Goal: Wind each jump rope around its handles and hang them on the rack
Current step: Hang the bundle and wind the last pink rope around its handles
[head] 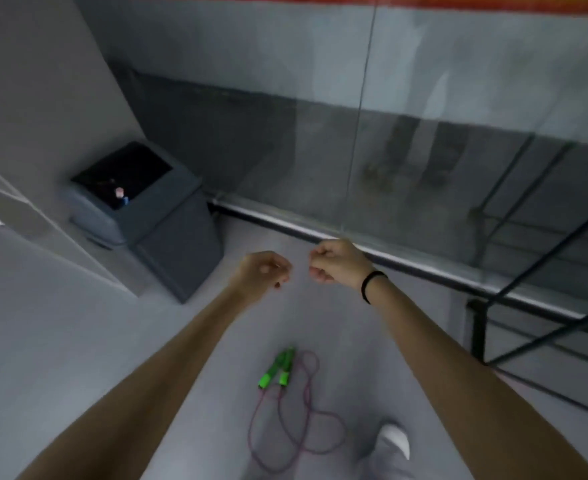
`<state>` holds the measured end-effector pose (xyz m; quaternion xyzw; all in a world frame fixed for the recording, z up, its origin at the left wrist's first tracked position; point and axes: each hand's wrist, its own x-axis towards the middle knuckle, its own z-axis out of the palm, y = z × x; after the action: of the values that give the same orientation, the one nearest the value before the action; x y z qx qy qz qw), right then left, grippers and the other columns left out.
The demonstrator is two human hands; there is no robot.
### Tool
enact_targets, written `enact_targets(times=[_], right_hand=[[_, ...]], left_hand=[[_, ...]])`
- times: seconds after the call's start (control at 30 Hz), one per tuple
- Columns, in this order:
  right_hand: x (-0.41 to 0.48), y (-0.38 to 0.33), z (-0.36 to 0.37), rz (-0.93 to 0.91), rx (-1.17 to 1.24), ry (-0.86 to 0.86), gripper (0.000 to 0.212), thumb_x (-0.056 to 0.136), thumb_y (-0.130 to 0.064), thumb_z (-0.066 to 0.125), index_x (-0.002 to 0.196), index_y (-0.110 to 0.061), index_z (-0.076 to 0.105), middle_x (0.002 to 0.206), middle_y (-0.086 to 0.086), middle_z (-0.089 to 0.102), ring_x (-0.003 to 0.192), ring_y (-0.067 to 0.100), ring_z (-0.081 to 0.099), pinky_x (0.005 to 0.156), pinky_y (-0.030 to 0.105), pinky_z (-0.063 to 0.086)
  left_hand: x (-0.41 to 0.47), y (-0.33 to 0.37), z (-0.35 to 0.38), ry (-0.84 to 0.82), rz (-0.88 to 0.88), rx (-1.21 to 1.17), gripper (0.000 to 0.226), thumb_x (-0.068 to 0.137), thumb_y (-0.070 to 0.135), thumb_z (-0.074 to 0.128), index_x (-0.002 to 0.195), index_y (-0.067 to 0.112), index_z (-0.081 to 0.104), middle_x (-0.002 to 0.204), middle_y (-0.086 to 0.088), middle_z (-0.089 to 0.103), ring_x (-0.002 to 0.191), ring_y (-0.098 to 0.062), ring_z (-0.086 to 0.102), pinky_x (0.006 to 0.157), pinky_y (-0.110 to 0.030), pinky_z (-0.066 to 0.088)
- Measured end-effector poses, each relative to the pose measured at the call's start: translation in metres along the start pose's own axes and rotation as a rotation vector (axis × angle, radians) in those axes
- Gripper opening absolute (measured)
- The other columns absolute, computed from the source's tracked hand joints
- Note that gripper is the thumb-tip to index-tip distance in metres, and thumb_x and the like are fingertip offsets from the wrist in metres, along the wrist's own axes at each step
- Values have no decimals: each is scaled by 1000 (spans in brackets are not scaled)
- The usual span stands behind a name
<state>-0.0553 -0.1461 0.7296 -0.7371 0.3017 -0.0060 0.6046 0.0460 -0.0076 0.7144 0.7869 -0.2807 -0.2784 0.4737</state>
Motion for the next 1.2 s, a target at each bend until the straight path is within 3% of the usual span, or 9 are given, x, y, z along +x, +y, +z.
enact_targets(times=[0.2, 0.37, 0.5, 0.6, 0.67, 0.93, 1.03, 1.13, 1.2], right_hand=[[56, 119, 117, 197, -189, -120, 21, 86, -10, 57, 66, -17, 56, 63, 0, 59, 40, -2, 56, 40, 9, 43], [141, 299, 199, 255, -352, -108, 24, 84, -5, 52, 61, -14, 53, 71, 12, 65, 58, 20, 61, 69, 33, 55], [203, 444, 256, 232, -548, -118, 23, 83, -9, 53, 61, -17, 52, 97, 21, 70, 85, 31, 67, 81, 38, 55], [236, 530, 292, 274, -593, -126, 13, 85, -7, 49, 82, -6, 62, 107, 23, 67, 91, 32, 66, 73, 35, 52], [257, 578, 311, 276, -665, -83, 25, 85, -7, 49, 105, 0, 61, 111, 22, 66, 103, 33, 63, 83, 36, 51], [326, 697, 365, -25, -1066, -102, 39, 91, -8, 42, 126, -19, 52, 140, 10, 38, 126, 30, 43, 104, 36, 39], [332, 716, 368, -115, -1286, -84, 38, 90, -10, 33, 116, -8, 61, 129, 10, 49, 122, 32, 39, 92, 41, 46], [335, 735, 358, -206, -1426, 22, 41, 64, -12, 32, 58, 0, 71, 76, 9, 66, 86, 26, 40, 48, 33, 54], [336, 744, 354, -214, -1430, 26, 40, 60, -13, 31, 50, -1, 67, 69, 8, 65, 80, 24, 37, 41, 31, 50]], left_hand=[[-5, -158, -14, 48, -182, -67, 24, 84, 5, 57, 68, 23, 62, 45, 7, 50, 42, -10, 42, 50, -20, 35], [21, -325, 24, 51, -160, -38, 19, 84, 6, 58, 71, 20, 64, 40, 6, 51, 48, -15, 43, 56, -26, 37], [49, -465, 68, 72, -147, -15, 19, 84, 3, 55, 75, 17, 64, 42, 6, 52, 40, -6, 45, 48, -17, 39], [64, -549, 98, 55, -146, -7, 18, 85, 2, 55, 77, 15, 64, 42, 7, 52, 34, -1, 43, 41, -11, 36], [71, -596, 112, 61, -152, -45, 19, 86, 0, 54, 78, 14, 64, 42, 6, 52, 34, -1, 43, 41, -10, 35], [76, -689, 121, 63, -148, -74, 22, 89, -3, 50, 79, 13, 62, 48, 2, 54, 34, 0, 46, 40, -10, 35], [72, -689, 114, 83, -153, -96, 19, 89, -3, 50, 83, 9, 63, 50, 1, 55, 35, 1, 47, 40, -9, 35], [71, -681, 112, 66, -161, -104, 16, 90, -2, 49, 87, 6, 62, 55, -3, 54, 35, 1, 47, 40, -8, 34], [73, -676, 112, 58, -162, -100, 15, 91, -1, 49, 89, 6, 62, 58, -5, 53, 35, 2, 46, 40, -8, 34]])
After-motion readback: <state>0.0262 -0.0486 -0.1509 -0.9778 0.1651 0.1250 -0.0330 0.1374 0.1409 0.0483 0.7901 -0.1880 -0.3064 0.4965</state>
